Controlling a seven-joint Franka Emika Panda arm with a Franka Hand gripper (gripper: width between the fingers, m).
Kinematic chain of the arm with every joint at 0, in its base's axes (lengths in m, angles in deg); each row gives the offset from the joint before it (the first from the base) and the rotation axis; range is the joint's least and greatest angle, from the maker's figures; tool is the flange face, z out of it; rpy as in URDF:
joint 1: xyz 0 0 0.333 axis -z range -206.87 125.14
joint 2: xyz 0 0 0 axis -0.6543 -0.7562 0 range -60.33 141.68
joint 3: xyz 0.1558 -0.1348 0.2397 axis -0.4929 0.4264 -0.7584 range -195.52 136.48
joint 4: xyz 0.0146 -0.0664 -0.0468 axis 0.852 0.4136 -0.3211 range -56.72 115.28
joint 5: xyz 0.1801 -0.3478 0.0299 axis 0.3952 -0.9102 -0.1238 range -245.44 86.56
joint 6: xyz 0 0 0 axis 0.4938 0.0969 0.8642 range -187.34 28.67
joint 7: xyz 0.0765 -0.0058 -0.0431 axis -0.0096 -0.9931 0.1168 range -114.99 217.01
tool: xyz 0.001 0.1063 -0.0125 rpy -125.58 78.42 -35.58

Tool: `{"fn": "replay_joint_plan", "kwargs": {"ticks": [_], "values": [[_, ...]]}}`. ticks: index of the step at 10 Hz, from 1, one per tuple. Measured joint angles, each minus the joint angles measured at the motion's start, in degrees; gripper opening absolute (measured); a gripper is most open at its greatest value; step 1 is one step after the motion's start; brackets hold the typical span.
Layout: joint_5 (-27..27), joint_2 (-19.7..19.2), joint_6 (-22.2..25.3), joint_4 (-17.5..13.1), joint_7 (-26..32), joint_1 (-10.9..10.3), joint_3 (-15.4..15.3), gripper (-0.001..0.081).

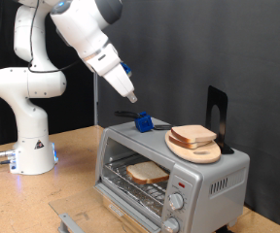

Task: Make a piece of toast with the oven

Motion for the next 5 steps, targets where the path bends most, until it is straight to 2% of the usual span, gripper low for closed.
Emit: {"fn": "replay_joint_plan", "kwargs": {"ticks": [5], "values": [[-3.03,-2.02,10.01,-5.1,3.79,3.51,8.57,0.0682]]}}
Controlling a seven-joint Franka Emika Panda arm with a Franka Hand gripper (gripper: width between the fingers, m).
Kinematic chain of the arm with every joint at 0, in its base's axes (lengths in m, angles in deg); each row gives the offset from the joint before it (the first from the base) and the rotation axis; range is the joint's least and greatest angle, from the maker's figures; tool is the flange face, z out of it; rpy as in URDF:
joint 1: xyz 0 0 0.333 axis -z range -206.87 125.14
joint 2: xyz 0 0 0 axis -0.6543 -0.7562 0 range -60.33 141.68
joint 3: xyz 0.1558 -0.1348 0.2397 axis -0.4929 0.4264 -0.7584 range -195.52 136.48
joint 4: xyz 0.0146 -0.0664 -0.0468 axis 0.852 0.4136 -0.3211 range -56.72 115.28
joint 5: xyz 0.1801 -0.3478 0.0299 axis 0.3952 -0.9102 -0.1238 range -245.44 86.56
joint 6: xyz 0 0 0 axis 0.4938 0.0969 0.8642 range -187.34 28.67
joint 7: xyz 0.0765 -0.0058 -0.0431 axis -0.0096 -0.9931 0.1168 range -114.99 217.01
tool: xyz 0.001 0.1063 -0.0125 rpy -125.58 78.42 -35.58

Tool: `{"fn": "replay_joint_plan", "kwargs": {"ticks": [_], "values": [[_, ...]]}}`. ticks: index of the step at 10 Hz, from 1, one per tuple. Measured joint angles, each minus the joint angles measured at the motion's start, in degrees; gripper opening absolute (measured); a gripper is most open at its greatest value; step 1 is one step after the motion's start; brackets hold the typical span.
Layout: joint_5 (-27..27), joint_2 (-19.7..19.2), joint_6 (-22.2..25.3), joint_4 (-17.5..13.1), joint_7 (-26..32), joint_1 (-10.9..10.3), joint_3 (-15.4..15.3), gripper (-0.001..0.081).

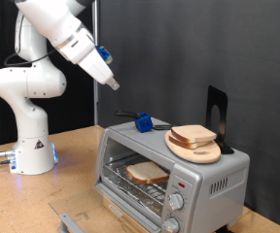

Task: Make a piece of toast with the oven

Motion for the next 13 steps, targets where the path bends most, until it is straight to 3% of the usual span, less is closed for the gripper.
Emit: {"fn": "replay_joint_plan", "kwargs": {"ticks": [4,6,8,10,11,12,13], "values": [[-4.19,-3.79,6.15,-4.88,0.99,1.6,3.65,0.0682],[-1.77,-3.81,6.58,-4.54,0.24,1.62,3.95,0.0682],[0.29,-5.41,12.22,-5.92,-9.83,2.63,6.19,0.0682],[-2.26,-10.49,19.85,-10.89,-21.06,4.53,7.93,0.0682],[-2.49,-12.65,16.8,-12.37,-15.82,5.02,8.44,0.0682],[-2.4,-13.71,11.87,-12.05,-7.85,5.2,9.0,0.0682],[-1.99,-13.95,10.47,-11.94,-2.64,5.28,9.47,0.0682]]}}
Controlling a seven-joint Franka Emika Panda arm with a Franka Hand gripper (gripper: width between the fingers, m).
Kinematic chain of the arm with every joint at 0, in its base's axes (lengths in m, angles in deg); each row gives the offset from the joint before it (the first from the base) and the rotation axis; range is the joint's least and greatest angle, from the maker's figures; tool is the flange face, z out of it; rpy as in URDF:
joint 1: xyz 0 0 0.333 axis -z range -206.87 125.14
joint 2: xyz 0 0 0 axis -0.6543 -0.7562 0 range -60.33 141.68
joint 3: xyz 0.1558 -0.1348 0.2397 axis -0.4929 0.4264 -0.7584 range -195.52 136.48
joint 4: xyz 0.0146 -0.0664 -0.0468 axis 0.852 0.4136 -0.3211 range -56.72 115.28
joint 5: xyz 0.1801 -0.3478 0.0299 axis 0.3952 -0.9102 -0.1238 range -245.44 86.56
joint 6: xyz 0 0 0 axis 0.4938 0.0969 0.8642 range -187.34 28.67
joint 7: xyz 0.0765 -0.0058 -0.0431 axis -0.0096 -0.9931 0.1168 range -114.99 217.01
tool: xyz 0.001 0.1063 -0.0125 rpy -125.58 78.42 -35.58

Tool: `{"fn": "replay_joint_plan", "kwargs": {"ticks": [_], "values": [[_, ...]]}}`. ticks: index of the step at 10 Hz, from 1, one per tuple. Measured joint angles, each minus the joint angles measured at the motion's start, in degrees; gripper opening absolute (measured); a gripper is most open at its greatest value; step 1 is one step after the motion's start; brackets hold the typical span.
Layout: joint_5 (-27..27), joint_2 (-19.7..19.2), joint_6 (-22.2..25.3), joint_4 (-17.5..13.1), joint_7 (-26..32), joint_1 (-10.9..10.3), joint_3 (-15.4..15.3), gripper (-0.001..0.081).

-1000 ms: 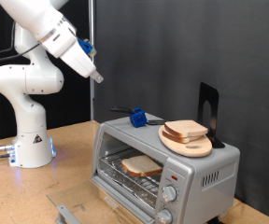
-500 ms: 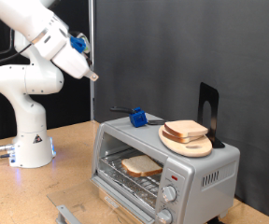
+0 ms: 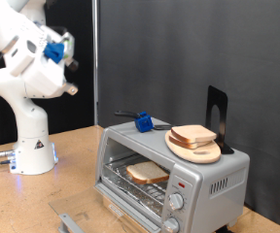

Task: Make a piece of toast with the oven

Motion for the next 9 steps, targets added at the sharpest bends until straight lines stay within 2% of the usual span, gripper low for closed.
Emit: {"fn": "replay_joint_plan", "kwargs": {"ticks": [1,2,4,5,6,7,8,9], "values": [[-0.06,-0.03,0.63,0.0,-2.27,0.0,-0.06,0.0682],[-4.18,-0.49,5.16,-0.94,-5.61,-0.01,-0.19,0.0682],[-11.78,-3.02,16.7,-4.72,-11.71,-0.02,-0.36,0.0682],[-14.9,-4.97,22.7,-6.81,-13.95,-0.02,-0.4,0.0682],[-17.15,-6.88,26.69,-8.52,-14.76,-0.02,-0.42,0.0682],[-18.24,-8.86,29.16,-10.36,-15.16,-0.02,-0.54,0.0682],[-17.92,-8.75,28.29,-10.15,-15.11,-0.02,-0.54,0.0682],[-14.83,-8.57,27.48,-9.19,-16.22,0.05,-0.28,0.0682]]}}
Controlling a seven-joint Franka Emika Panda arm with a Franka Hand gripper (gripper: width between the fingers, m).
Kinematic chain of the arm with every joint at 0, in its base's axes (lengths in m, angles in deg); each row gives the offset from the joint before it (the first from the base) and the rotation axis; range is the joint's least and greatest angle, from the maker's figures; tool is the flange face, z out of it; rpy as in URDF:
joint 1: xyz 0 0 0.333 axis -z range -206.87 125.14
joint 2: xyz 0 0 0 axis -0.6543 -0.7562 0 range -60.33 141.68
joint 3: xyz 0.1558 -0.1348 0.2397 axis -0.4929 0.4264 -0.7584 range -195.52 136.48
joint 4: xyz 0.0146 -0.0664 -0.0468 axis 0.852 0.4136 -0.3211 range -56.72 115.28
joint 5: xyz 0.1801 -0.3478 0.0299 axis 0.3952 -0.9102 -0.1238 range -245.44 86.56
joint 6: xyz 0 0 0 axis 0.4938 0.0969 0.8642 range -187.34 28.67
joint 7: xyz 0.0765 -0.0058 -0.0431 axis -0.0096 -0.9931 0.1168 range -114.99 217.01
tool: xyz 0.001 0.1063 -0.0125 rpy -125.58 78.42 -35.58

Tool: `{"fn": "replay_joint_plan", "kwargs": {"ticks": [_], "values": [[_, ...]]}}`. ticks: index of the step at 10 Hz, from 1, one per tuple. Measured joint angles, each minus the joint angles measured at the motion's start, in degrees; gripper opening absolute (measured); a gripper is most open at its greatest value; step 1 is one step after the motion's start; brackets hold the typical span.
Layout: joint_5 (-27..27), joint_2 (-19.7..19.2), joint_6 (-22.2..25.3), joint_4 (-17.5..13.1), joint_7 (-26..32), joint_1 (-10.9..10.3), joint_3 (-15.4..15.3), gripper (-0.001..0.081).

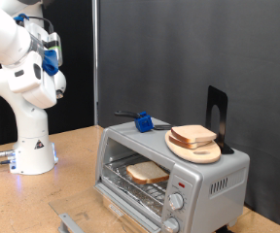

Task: Make a piece of toast with the oven

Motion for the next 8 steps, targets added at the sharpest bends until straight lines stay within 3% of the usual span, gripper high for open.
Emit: {"fn": "replay_joint_plan", "kwargs": {"ticks": [4,5,6,8], "values": [[17.07,1.73,-0.71,8.93,-5.84,1.89,2.81,0.0682],[20.72,4.09,-1.96,12.32,-7.58,2.61,3.48,0.0682],[19.39,3.83,-1.46,11.94,-7.35,2.56,3.3,0.0682],[17.7,2.59,1.89,11.71,-17.74,2.54,2.9,0.0682]]}}
